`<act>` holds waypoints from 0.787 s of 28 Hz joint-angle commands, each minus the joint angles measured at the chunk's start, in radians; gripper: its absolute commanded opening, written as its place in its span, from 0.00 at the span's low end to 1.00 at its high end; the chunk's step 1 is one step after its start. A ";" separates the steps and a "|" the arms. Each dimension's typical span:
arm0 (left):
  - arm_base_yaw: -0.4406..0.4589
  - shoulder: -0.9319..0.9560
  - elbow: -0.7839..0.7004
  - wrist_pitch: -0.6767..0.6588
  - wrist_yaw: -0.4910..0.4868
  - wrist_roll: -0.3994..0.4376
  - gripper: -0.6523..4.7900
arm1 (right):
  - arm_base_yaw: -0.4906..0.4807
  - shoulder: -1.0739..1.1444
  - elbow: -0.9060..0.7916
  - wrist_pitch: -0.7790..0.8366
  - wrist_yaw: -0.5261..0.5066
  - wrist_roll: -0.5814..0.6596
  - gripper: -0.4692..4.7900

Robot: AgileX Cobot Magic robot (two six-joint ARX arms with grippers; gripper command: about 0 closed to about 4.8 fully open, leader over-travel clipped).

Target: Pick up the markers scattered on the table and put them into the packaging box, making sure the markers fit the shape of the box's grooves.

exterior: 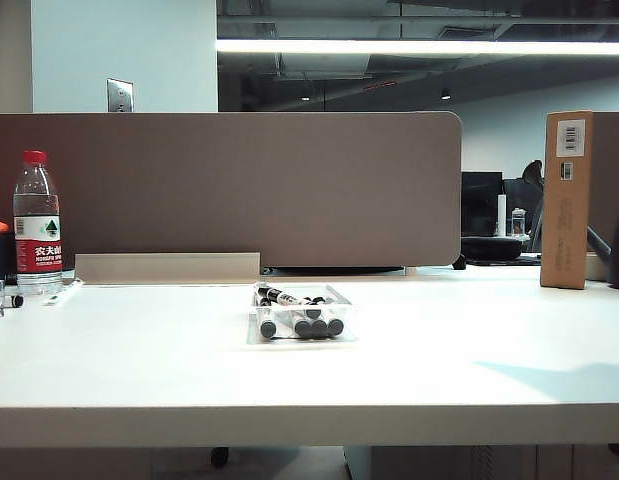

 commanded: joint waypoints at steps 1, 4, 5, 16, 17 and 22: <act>0.024 -0.046 -0.081 0.091 0.019 -0.010 0.18 | 0.000 -0.001 0.004 0.016 0.002 -0.003 0.08; 0.054 -0.073 -0.211 0.268 0.012 -0.074 0.18 | 0.000 -0.001 0.004 0.013 0.002 -0.002 0.08; 0.054 -0.073 -0.232 0.291 0.006 -0.076 0.18 | 0.000 -0.002 0.004 0.015 0.001 -0.002 0.08; 0.053 -0.073 -0.294 0.282 -0.081 -0.064 0.18 | 0.000 0.000 0.004 0.013 0.002 -0.002 0.08; 0.053 -0.073 -0.294 0.285 -0.087 -0.067 0.18 | 0.000 0.000 0.004 0.014 0.002 -0.002 0.08; 0.053 -0.073 -0.294 0.287 -0.086 -0.068 0.18 | 0.000 0.000 0.004 0.014 0.002 -0.002 0.08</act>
